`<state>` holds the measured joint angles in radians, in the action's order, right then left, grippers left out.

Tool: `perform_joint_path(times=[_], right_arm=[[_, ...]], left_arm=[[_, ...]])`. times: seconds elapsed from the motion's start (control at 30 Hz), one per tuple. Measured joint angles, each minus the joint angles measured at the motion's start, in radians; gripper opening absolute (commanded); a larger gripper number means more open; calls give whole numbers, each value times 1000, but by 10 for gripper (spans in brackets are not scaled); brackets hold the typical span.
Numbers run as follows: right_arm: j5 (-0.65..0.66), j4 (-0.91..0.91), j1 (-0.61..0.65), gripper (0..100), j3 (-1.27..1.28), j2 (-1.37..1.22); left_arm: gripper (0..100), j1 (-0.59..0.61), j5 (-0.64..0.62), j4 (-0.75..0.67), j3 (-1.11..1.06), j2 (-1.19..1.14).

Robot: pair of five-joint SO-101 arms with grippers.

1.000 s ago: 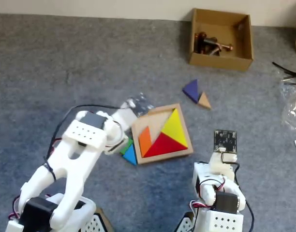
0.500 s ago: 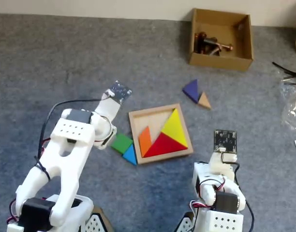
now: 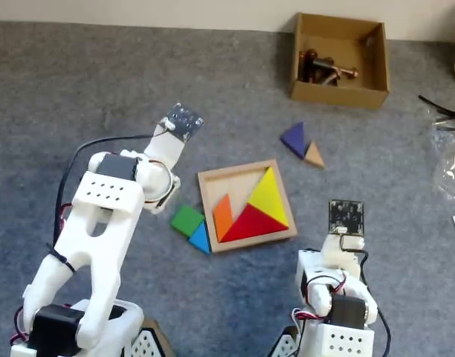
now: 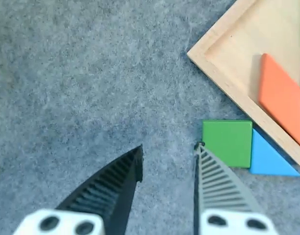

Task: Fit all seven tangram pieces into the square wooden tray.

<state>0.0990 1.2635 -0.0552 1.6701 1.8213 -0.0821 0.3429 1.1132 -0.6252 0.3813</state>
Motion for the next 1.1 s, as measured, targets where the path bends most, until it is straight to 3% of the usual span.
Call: perform_joint_path(times=[0.13,0.53,1.1], right_arm=[[0,0,0,5,0,0],[0,0,0,5,0,0],[0,0,0,5,0,0]], left_arm=[[278,-35,0,2,0,0],[277,-84,-61,9,35,0],[277,-84,-61,275,310,-2]])
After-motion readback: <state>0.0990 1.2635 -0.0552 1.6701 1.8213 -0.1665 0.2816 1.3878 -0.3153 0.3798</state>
